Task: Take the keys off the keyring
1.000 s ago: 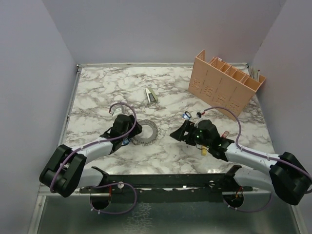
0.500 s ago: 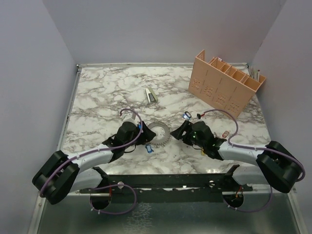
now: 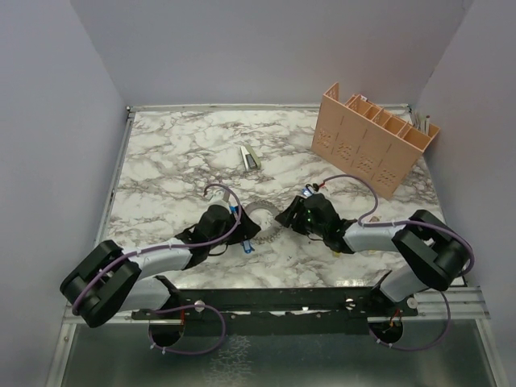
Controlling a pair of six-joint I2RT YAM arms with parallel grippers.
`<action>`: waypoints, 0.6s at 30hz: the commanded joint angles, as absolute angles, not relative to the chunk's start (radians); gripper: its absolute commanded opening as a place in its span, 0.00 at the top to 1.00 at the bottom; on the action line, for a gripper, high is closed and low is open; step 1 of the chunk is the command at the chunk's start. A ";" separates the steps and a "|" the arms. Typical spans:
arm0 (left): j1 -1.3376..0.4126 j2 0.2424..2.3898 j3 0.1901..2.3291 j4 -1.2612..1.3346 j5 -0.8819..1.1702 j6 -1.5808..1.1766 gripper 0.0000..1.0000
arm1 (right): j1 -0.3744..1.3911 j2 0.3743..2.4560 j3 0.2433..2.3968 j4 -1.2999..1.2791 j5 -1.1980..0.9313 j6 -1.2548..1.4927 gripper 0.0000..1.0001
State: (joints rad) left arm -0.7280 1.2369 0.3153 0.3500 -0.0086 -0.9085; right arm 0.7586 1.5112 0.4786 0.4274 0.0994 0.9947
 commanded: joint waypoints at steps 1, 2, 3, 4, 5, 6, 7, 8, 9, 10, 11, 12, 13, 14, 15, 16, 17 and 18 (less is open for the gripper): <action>-0.747 1.253 0.304 0.404 -0.010 -0.901 0.34 | 0.765 1.558 0.498 0.412 0.085 0.972 0.46; -0.750 1.257 0.302 0.409 -0.008 -0.901 0.34 | 0.764 1.565 0.501 0.411 0.088 0.968 0.48; -0.753 1.262 0.302 0.414 -0.007 -0.903 0.34 | 0.764 1.574 0.503 0.413 0.089 0.967 0.48; -0.755 1.268 0.303 0.420 -0.004 -0.904 0.34 | 0.764 1.583 0.505 0.417 0.091 0.966 0.50; -0.757 1.274 0.305 0.425 -0.002 -0.907 0.34 | 0.764 1.589 0.505 0.421 0.097 0.964 0.52; -0.761 1.281 0.305 0.430 -0.001 -0.908 0.34 | 0.764 1.597 0.505 0.423 0.101 0.964 0.54; -0.765 1.287 0.307 0.436 -0.001 -0.910 0.34 | 0.764 1.603 0.504 0.425 0.105 0.963 0.57; -0.771 1.291 0.307 0.442 -0.002 -0.913 0.34 | 0.765 1.606 0.503 0.425 0.107 0.960 0.60; -0.777 1.294 0.307 0.447 -0.002 -0.914 0.34 | 0.765 1.605 0.502 0.425 0.108 0.954 0.63; -0.781 1.296 0.306 0.451 -0.002 -0.917 0.34 | 0.764 1.604 0.502 0.422 0.111 0.947 0.67; -0.786 1.294 0.305 0.454 -0.002 -0.915 0.34 | 0.764 1.596 0.502 0.418 0.116 0.939 0.71; -0.786 1.291 0.305 0.456 -0.001 -0.913 0.33 | 0.764 1.588 0.501 0.411 0.122 0.928 0.75; -0.786 1.284 0.304 0.456 -0.001 -0.908 0.33 | 0.764 1.573 0.499 0.404 0.128 0.917 0.78; -0.787 1.274 0.303 0.456 -0.004 -0.899 0.33 | 0.764 1.552 0.496 0.397 0.134 0.904 0.82; -0.786 1.263 0.302 0.456 -0.007 -0.893 0.32 | 0.764 1.533 0.493 0.387 0.141 0.890 0.86; -0.787 1.251 0.300 0.454 -0.011 -0.884 0.32 | 0.764 1.511 0.493 0.373 0.151 0.871 0.90; -0.787 1.236 0.299 0.454 -0.014 -0.876 0.31 | 0.764 1.489 0.492 0.355 0.163 0.850 0.94; -0.787 1.224 0.299 0.453 -0.018 -0.867 0.30 | 0.764 1.465 0.492 0.335 0.180 0.828 0.98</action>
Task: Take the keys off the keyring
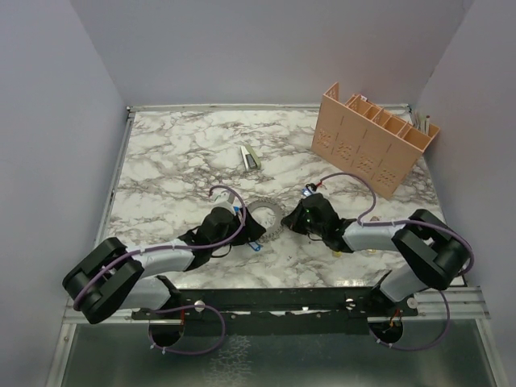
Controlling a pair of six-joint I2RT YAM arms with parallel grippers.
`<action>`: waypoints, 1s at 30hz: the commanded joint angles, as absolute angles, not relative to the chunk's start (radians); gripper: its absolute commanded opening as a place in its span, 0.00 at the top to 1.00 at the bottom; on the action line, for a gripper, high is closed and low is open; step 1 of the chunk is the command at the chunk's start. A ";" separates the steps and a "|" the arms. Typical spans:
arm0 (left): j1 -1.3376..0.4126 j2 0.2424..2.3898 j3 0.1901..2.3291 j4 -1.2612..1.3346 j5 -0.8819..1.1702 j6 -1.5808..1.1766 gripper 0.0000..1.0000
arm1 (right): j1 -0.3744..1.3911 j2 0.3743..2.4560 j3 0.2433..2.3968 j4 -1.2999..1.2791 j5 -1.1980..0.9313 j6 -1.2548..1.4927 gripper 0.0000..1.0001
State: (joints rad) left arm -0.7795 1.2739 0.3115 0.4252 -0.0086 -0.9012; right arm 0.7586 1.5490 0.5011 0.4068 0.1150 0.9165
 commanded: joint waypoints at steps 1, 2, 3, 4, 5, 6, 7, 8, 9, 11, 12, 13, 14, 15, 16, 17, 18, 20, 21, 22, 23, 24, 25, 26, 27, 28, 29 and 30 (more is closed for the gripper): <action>-0.787 1.211 0.301 0.448 -0.020 -0.854 0.30 | 0.764 1.440 0.494 0.314 0.193 0.802 0.99; -0.787 1.201 0.305 0.441 -0.018 -0.843 0.29 | 0.764 1.416 0.495 0.295 0.204 0.760 0.99; -0.787 1.193 0.311 0.436 -0.013 -0.826 0.28 | 0.764 1.390 0.496 0.277 0.213 0.728 0.99; -0.787 1.185 0.318 0.425 -0.008 -0.805 0.27 | 0.764 1.369 0.500 0.253 0.222 0.699 0.99; -0.787 1.179 0.329 0.411 -0.009 -0.786 0.26 | 0.764 1.347 0.505 0.230 0.235 0.672 0.99; -0.786 1.170 0.339 0.395 -0.013 -0.767 0.25 | 0.764 1.324 0.511 0.208 0.241 0.632 0.99; -0.787 1.161 0.351 0.380 -0.016 -0.749 0.24 | 0.764 1.305 0.514 0.191 0.243 0.592 0.99; -0.787 1.153 0.361 0.370 -0.015 -0.727 0.23 | 0.764 1.283 0.520 0.174 0.244 0.557 0.99; -0.787 1.145 0.371 0.363 -0.009 -0.705 0.22 | 0.764 1.259 0.526 0.153 0.247 0.523 0.99; -0.787 1.128 0.387 0.361 -0.002 -0.660 0.22 | 0.764 1.213 0.541 0.109 0.257 0.470 0.99; -0.786 1.119 0.395 0.359 -0.004 -0.640 0.22 | 0.764 1.192 0.548 0.090 0.259 0.451 0.99; -0.786 1.112 0.403 0.356 -0.013 -0.614 0.21 | 0.764 1.169 0.558 0.074 0.258 0.431 0.99; -0.785 1.102 0.413 0.350 -0.025 -0.586 0.21 | 0.764 1.149 0.569 0.057 0.254 0.411 0.99; -0.785 1.095 0.424 0.343 -0.044 -0.558 0.20 | 0.764 1.131 0.580 0.035 0.243 0.389 0.99; -0.784 1.089 0.435 0.336 -0.067 -0.533 0.19 | 0.764 1.113 0.598 0.019 0.227 0.361 0.99; -0.782 1.087 0.447 0.330 -0.088 -0.513 0.19 | 0.764 1.098 0.611 0.004 0.212 0.333 0.99; -0.781 1.086 0.460 0.328 -0.099 -0.482 0.18 | 0.765 1.085 0.626 -0.022 0.200 0.307 0.99; -0.779 1.089 0.490 0.328 -0.097 -0.446 0.18 | 0.764 1.063 0.652 -0.070 0.189 0.261 0.99; -0.779 1.093 0.506 0.328 -0.088 -0.427 0.18 | 0.764 1.052 0.666 -0.086 0.174 0.225 0.99; -0.779 1.097 0.523 0.330 -0.079 -0.409 0.18 | 0.764 1.041 0.676 -0.102 0.155 0.183 0.99; -0.779 1.102 0.540 0.329 -0.074 -0.390 0.18 | 0.765 1.028 0.686 -0.115 0.130 0.148 0.99; -0.778 1.106 0.558 0.329 -0.066 -0.370 0.18 | 0.764 1.017 0.696 -0.124 0.114 0.123 0.99; -0.776 1.111 0.573 0.331 -0.055 -0.351 0.18 | 0.765 1.006 0.707 -0.136 0.101 0.105 0.99; -0.777 1.119 0.585 0.337 -0.045 -0.331 0.18 | 0.764 0.994 0.721 -0.149 0.083 0.087 0.99; -0.776 1.127 0.594 0.345 -0.033 -0.315 0.18 | 0.764 0.984 0.735 -0.165 0.060 0.067 0.99; -0.775 1.139 0.602 0.346 -0.014 -0.301 0.18 | 0.764 0.970 0.749 -0.180 0.043 0.053 0.99; -0.774 1.151 0.607 0.343 0.014 -0.277 0.18 | 0.765 0.963 0.765 -0.200 0.031 0.038 0.99; -0.772 1.157 0.607 0.337 0.053 -0.251 0.19 | 0.764 0.959 0.779 -0.224 0.013 0.016 0.99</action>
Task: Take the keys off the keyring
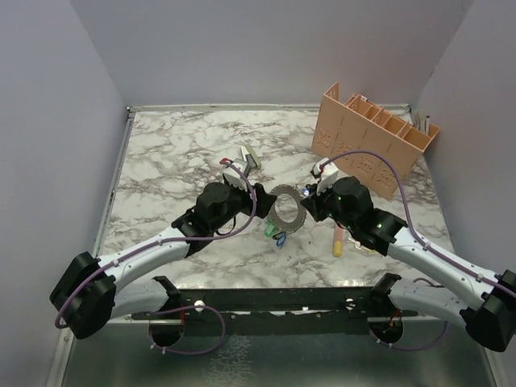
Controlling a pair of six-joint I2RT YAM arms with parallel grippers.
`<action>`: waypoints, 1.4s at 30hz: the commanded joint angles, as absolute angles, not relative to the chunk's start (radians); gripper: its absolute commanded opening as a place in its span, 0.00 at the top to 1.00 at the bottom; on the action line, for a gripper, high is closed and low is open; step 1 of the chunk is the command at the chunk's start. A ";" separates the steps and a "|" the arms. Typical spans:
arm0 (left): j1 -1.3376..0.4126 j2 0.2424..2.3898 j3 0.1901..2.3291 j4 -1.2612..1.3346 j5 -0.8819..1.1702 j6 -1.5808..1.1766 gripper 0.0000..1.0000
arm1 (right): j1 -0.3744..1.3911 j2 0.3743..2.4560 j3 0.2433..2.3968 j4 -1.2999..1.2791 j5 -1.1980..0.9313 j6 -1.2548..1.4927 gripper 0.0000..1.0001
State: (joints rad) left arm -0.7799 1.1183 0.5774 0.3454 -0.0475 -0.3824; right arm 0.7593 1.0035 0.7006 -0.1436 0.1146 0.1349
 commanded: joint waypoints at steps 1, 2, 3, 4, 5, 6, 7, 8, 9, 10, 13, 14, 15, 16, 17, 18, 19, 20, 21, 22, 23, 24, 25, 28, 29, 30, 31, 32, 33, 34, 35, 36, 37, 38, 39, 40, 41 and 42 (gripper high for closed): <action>-0.772 1.159 0.602 0.333 0.074 -0.224 0.19 | 0.764 0.955 0.795 -0.248 -0.008 -0.017 0.99; -0.771 1.153 0.591 0.332 0.082 -0.207 0.19 | 0.764 0.956 0.810 -0.278 -0.035 -0.042 0.99; -0.770 1.147 0.581 0.329 0.081 -0.200 0.19 | 0.764 0.958 0.828 -0.307 -0.064 -0.063 0.99; -0.769 1.134 0.577 0.325 0.080 -0.198 0.19 | 0.764 0.960 0.844 -0.337 -0.090 -0.087 0.99; -0.769 1.122 0.572 0.324 0.078 -0.199 0.19 | 0.764 0.960 0.855 -0.353 -0.105 -0.100 0.99; -0.769 1.112 0.566 0.326 0.082 -0.200 0.19 | 0.764 0.959 0.862 -0.358 -0.106 -0.100 0.99; -0.769 1.101 0.558 0.329 0.093 -0.199 0.20 | 0.764 0.953 0.863 -0.354 -0.102 -0.099 0.99; -0.769 1.092 0.546 0.337 0.101 -0.199 0.20 | 0.764 0.949 0.865 -0.353 -0.094 -0.100 0.99; -0.769 1.081 0.533 0.347 0.108 -0.203 0.20 | 0.764 0.941 0.867 -0.355 -0.092 -0.109 0.99; -0.769 1.072 0.523 0.353 0.114 -0.204 0.20 | 0.764 0.933 0.868 -0.354 -0.092 -0.116 0.99; -0.773 1.048 0.500 0.372 0.143 -0.198 0.20 | 0.764 0.902 0.879 -0.363 -0.109 -0.160 0.99; -0.777 1.039 0.494 0.379 0.167 -0.187 0.21 | 0.764 0.895 0.889 -0.371 -0.105 -0.173 0.99; -0.783 1.030 0.485 0.390 0.180 -0.175 0.21 | 0.764 0.890 0.897 -0.385 -0.105 -0.195 0.99; -0.790 1.023 0.477 0.400 0.191 -0.166 0.21 | 0.764 0.884 0.905 -0.392 -0.114 -0.225 0.99; -0.797 1.016 0.469 0.406 0.192 -0.162 0.21 | 0.764 0.877 0.910 -0.400 -0.125 -0.243 0.99; -0.801 1.013 0.465 0.410 0.192 -0.158 0.22 | 0.764 0.870 0.914 -0.405 -0.139 -0.257 0.99; -0.804 1.012 0.463 0.413 0.196 -0.154 0.22 | 0.764 0.863 0.917 -0.408 -0.154 -0.270 0.99; -0.805 1.013 0.462 0.416 0.200 -0.153 0.22 | 0.764 0.856 0.919 -0.409 -0.174 -0.282 0.99; -0.805 1.018 0.461 0.419 0.206 -0.154 0.22 | 0.765 0.851 0.919 -0.412 -0.194 -0.294 0.99; -0.805 1.022 0.462 0.422 0.216 -0.156 0.23 | 0.764 0.847 0.918 -0.413 -0.213 -0.305 0.99; -0.805 1.027 0.462 0.429 0.232 -0.158 0.23 | 0.765 0.843 0.917 -0.413 -0.229 -0.313 0.99; -0.805 1.032 0.459 0.438 0.248 -0.161 0.23 | 0.764 0.841 0.913 -0.410 -0.238 -0.321 0.99; -0.805 1.037 0.458 0.450 0.267 -0.165 0.24 | 0.764 0.839 0.911 -0.407 -0.249 -0.328 0.99; -0.805 1.055 0.458 0.466 0.292 -0.167 0.25 | 0.764 0.831 0.904 -0.401 -0.270 -0.340 0.99; -0.805 1.061 0.459 0.466 0.295 -0.164 0.26 | 0.764 0.829 0.902 -0.398 -0.272 -0.342 0.99; -0.804 1.064 0.460 0.466 0.298 -0.163 0.27 | 0.764 0.827 0.900 -0.396 -0.276 -0.344 0.99; -0.804 1.064 0.459 0.466 0.304 -0.162 0.28 | 0.764 0.822 0.895 -0.394 -0.279 -0.346 0.99; -0.805 1.064 0.460 0.467 0.312 -0.160 0.29 | 0.764 0.818 0.891 -0.387 -0.282 -0.346 0.99; -0.805 1.063 0.459 0.470 0.321 -0.160 0.30 | 0.764 0.813 0.886 -0.381 -0.285 -0.347 0.99; -0.804 1.064 0.457 0.474 0.329 -0.160 0.32 | 0.764 0.805 0.881 -0.376 -0.287 -0.346 0.99; -0.804 1.064 0.456 0.480 0.339 -0.160 0.33 | 0.764 0.797 0.876 -0.369 -0.289 -0.347 0.99; -0.803 1.067 0.453 0.485 0.351 -0.162 0.36 | 0.764 0.789 0.873 -0.365 -0.291 -0.348 0.99; -0.801 1.071 0.454 0.493 0.370 -0.166 0.39 | 0.764 0.782 0.870 -0.359 -0.293 -0.349 0.99; -0.798 1.074 0.452 0.507 0.396 -0.172 0.43 | 0.764 0.775 0.868 -0.353 -0.294 -0.349 0.99; -0.792 1.076 0.449 0.523 0.438 -0.181 0.45 | 0.764 0.768 0.864 -0.347 -0.294 -0.350 0.99; -0.787 1.077 0.442 0.545 0.469 -0.193 0.46 | 0.764 0.762 0.860 -0.343 -0.293 -0.352 0.99; -0.781 1.079 0.437 0.568 0.502 -0.203 0.46 | 0.764 0.756 0.855 -0.340 -0.290 -0.352 0.99; -0.776 1.083 0.432 0.590 0.532 -0.214 0.46 | 0.764 0.750 0.849 -0.336 -0.290 -0.351 0.99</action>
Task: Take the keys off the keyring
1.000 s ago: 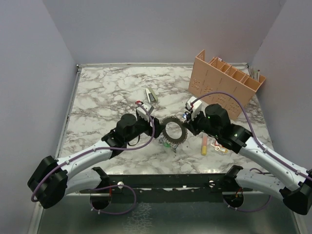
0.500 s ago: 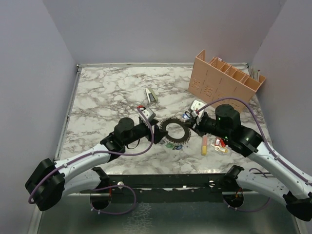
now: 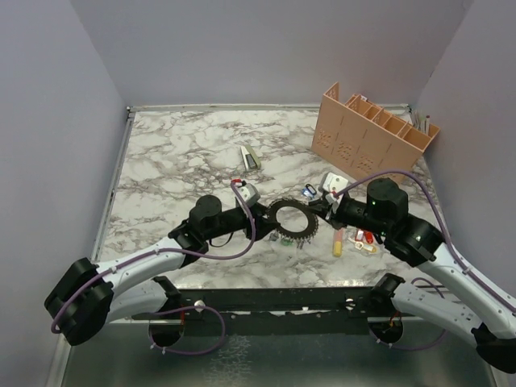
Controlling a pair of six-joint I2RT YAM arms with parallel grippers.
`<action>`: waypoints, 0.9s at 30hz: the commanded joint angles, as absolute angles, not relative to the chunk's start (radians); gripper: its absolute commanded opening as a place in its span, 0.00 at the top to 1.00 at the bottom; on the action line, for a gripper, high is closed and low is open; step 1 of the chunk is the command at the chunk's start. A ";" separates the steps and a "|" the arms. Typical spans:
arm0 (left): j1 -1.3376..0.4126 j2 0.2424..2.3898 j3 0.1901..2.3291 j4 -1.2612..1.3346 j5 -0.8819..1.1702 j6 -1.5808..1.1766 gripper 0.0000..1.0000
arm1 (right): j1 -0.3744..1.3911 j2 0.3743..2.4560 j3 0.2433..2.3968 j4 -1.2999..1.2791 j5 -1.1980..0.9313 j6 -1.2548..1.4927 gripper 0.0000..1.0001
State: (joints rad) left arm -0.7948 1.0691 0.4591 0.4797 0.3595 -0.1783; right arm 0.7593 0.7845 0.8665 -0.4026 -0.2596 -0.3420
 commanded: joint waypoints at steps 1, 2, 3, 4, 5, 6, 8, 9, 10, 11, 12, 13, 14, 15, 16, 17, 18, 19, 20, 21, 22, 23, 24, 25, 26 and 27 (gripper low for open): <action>-0.774 1.088 0.428 0.609 0.563 -0.223 0.47 | 0.765 0.745 0.844 -0.330 -0.289 -0.351 0.99; -0.772 1.094 0.428 0.624 0.590 -0.232 0.47 | 0.764 0.739 0.837 -0.325 -0.288 -0.348 0.99; -0.770 1.102 0.428 0.637 0.618 -0.240 0.48 | 0.764 0.734 0.829 -0.319 -0.290 -0.344 0.99; -0.770 1.109 0.430 0.647 0.648 -0.245 0.49 | 0.764 0.731 0.825 -0.314 -0.294 -0.342 0.99; -0.769 1.114 0.432 0.655 0.671 -0.251 0.51 | 0.764 0.727 0.819 -0.309 -0.295 -0.340 0.99; -0.769 1.118 0.434 0.661 0.691 -0.256 0.55 | 0.764 0.724 0.815 -0.306 -0.295 -0.340 0.99; -0.769 1.115 0.434 0.667 0.708 -0.258 0.67 | 0.764 0.720 0.810 -0.302 -0.289 -0.342 0.99; -0.769 1.112 0.432 0.669 0.709 -0.258 0.74 | 0.764 0.719 0.806 -0.302 -0.282 -0.344 0.99; -0.769 1.107 0.430 0.670 0.707 -0.258 0.79 | 0.764 0.718 0.803 -0.302 -0.274 -0.345 0.99; -0.769 1.103 0.429 0.670 0.706 -0.259 0.85 | 0.764 0.718 0.800 -0.302 -0.265 -0.345 0.99; -0.769 1.101 0.428 0.670 0.705 -0.261 0.91 | 0.764 0.719 0.792 -0.302 -0.251 -0.345 0.99; -0.769 1.098 0.428 0.670 0.704 -0.264 0.98 | 0.764 0.719 0.782 -0.297 -0.236 -0.345 0.99; -0.769 1.096 0.428 0.670 0.702 -0.267 1.00 | 0.764 0.719 0.771 -0.290 -0.221 -0.345 0.99; -0.769 1.094 0.428 0.670 0.701 -0.270 1.00 | 0.764 0.719 0.756 -0.278 -0.210 -0.342 0.99; -0.769 1.092 0.428 0.671 0.702 -0.273 1.00 | 0.764 0.720 0.744 -0.263 -0.203 -0.340 0.99; -0.769 1.089 0.427 0.672 0.702 -0.273 1.00 | 0.764 0.721 0.732 -0.249 -0.196 -0.335 0.99; -0.769 1.088 0.426 0.672 0.697 -0.274 1.00 | 0.764 0.723 0.723 -0.233 -0.186 -0.329 0.99; -0.769 1.087 0.425 0.672 0.684 -0.278 1.00 | 0.764 0.728 0.717 -0.217 -0.171 -0.323 0.99; -0.769 1.087 0.425 0.672 0.666 -0.284 1.00 | 0.764 0.732 0.710 -0.203 -0.154 -0.315 0.97; -0.769 1.088 0.425 0.672 0.636 -0.294 1.00 | 0.764 0.736 0.704 -0.185 -0.128 -0.300 0.92; -0.769 1.088 0.425 0.669 0.597 -0.305 1.00 | 0.764 0.742 0.697 -0.168 -0.091 -0.281 0.81; -0.767 1.091 0.427 0.658 0.548 -0.313 1.00 | 0.764 0.751 0.695 -0.159 -0.056 -0.267 0.67; -0.768 1.093 0.432 0.640 0.511 -0.318 1.00 | 0.764 0.757 0.693 -0.155 -0.030 -0.257 0.59; -0.766 1.094 0.437 0.622 0.479 -0.321 1.00 | 0.764 0.764 0.688 -0.143 -0.009 -0.236 0.53; -0.766 1.094 0.439 0.608 0.445 -0.326 1.00 | 0.764 0.770 0.681 -0.131 0.042 -0.214 0.48; -0.766 1.090 0.438 0.602 0.411 -0.335 1.00 | 0.764 0.772 0.675 -0.121 0.075 -0.194 0.45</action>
State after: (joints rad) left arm -0.7612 1.1156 0.4202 0.5861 0.5507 -0.3016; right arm 0.7597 0.7536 0.7082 -0.2062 -0.1040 -0.2832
